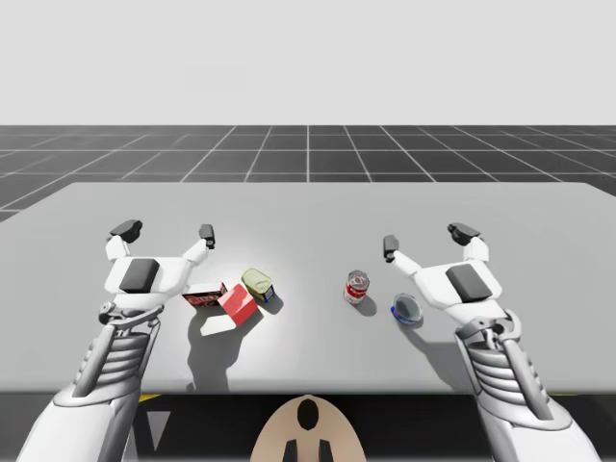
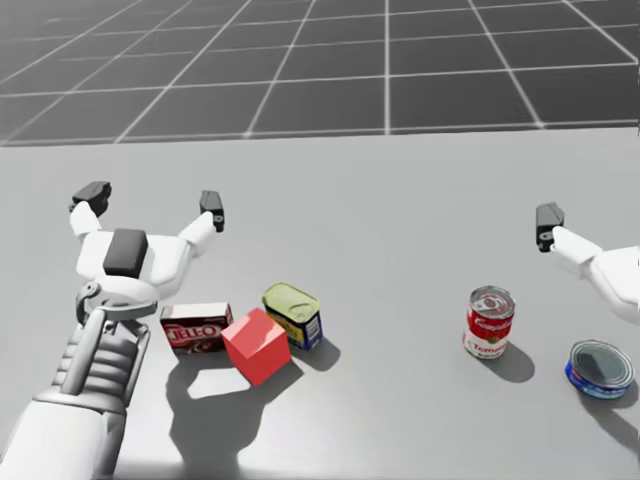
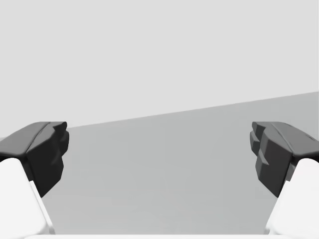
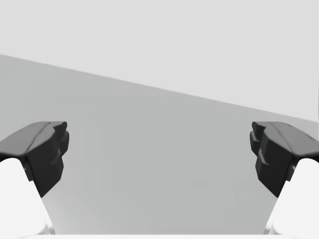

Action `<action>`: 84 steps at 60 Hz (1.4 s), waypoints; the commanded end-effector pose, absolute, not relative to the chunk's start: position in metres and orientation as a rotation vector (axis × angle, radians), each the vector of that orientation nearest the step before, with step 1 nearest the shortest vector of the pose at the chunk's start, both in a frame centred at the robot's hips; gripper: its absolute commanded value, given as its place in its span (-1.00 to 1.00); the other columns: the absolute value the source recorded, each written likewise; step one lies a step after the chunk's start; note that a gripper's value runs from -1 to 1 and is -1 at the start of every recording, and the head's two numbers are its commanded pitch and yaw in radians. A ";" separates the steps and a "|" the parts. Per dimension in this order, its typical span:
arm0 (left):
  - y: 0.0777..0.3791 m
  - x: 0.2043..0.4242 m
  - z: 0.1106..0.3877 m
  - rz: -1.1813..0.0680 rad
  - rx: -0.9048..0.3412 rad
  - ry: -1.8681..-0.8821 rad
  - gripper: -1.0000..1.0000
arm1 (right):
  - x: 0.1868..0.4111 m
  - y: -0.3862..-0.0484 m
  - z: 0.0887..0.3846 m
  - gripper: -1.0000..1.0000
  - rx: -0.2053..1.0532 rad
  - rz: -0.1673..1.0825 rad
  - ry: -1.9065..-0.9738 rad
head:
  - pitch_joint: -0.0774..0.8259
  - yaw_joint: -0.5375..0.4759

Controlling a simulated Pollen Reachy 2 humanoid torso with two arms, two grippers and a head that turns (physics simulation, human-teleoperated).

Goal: Find the red cube and pick it up.

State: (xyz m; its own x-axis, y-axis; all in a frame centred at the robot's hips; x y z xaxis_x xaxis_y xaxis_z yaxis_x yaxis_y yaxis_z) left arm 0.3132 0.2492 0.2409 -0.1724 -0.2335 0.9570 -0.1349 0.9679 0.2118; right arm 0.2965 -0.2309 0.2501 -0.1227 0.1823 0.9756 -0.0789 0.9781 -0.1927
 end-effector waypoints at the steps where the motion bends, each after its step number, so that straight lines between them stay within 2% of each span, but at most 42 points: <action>1: 0.249 0.313 0.241 -0.089 0.276 -1.750 -1.00 | 0.296 -0.229 0.249 -1.00 -0.090 0.247 -1.673 | 0.46 0.44; 19: 0.251 0.314 0.242 -0.080 0.263 -1.746 -1.00 | 0.295 -0.226 0.245 -1.00 -0.119 0.287 -1.664 | 0.70 0.54; 32: 0.251 0.314 0.242 -0.081 0.253 -1.741 -1.00 | 0.295 -0.225 0.243 -1.00 -0.128 0.300 -1.661 | 0.76 0.61; 39: 0.250 0.312 0.247 -0.073 0.169 -1.719 -1.00 | 0.296 -0.225 0.242 -1.00 -0.131 0.302 -1.657 | 0.75 0.62; 44: 0.249 0.299 0.259 -0.130 0.098 -1.681 -1.00 | 0.297 -0.228 0.241 -1.00 -0.142 0.294 -1.652 | 0.74 0.60; 48: 0.248 0.291 0.261 -0.185 0.106 -1.635 -1.00 | 0.297 -0.229 0.240 -1.00 -0.145 0.293 -1.648 | 0.75 0.60; 55: 0.246 0.271 0.266 -0.233 -0.018 -1.566 -1.00 | 0.296 -0.228 0.237 -1.00 -0.153 0.298 -1.634 | 0.77 0.62; 60: 0.248 0.257 0.265 -0.295 -0.058 -1.536 -1.00 | 0.296 -0.227 0.237 -1.00 -0.150 0.300 -1.639 | 0.77 0.62; 74: 0.255 0.215 0.250 -0.404 -0.151 -1.435 -1.00 | 0.298 -0.228 0.236 -1.00 -0.155 0.302 -1.636 | 0.78 0.63; 84: 0.253 0.196 0.229 -0.461 -0.202 -1.350 -1.00 | 0.298 -0.228 0.236 -1.00 -0.157 0.302 -1.636 | 0.79 0.62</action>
State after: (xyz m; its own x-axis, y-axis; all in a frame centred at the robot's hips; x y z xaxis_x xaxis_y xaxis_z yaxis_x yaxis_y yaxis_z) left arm 0.2146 0.2534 0.2443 0.0887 -0.1850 0.9787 0.3614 0.9216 0.1415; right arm 0.2979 -0.2281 0.2365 -0.0909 0.2790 0.9560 -0.0799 0.9548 -0.2862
